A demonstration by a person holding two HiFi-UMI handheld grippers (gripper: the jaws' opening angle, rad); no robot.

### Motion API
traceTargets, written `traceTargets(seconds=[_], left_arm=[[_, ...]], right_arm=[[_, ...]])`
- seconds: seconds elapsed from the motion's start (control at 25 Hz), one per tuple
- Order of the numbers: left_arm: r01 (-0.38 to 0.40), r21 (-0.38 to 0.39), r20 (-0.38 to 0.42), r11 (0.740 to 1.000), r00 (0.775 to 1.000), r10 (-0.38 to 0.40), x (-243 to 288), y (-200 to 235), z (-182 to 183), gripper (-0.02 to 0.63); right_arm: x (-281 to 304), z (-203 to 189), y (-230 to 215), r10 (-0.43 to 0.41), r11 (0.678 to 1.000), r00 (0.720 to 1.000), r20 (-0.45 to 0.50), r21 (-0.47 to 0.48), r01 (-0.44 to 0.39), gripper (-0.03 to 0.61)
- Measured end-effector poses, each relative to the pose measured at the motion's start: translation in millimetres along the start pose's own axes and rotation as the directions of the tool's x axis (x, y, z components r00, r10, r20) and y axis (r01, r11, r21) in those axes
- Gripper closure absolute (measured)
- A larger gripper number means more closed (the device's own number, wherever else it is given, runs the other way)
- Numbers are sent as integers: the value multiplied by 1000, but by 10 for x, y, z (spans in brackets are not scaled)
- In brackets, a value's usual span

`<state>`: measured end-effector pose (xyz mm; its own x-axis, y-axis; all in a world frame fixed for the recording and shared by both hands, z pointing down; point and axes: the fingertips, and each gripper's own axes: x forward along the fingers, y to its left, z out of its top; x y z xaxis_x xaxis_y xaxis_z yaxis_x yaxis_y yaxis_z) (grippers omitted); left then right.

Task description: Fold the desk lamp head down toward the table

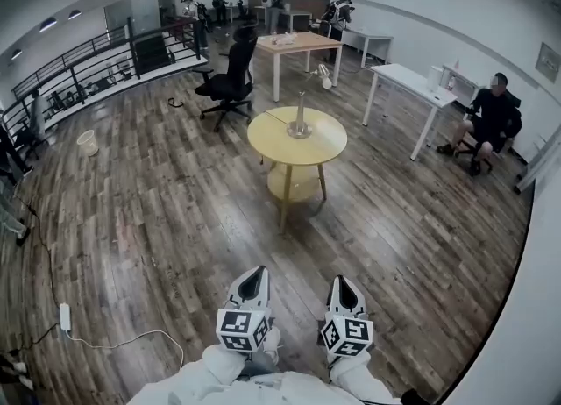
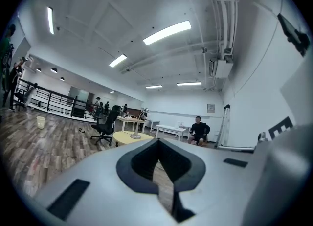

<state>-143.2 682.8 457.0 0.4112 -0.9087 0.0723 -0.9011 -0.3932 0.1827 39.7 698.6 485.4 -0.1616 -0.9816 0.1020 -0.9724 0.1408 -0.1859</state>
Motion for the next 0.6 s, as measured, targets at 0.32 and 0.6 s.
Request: traceTargets(seconds=[0.32, 0.6], left_arm=[[26, 7, -9, 1000, 1000, -26, 831, 374, 162, 614], [21, 4, -20, 1000, 1000, -21, 1496, 782, 255, 614]], right_arm=[[914, 172, -51, -2, 1000, 1000, 15, 2, 2, 566], [1754, 313, -59, 5, 1000, 1000, 22, 6, -5, 566]])
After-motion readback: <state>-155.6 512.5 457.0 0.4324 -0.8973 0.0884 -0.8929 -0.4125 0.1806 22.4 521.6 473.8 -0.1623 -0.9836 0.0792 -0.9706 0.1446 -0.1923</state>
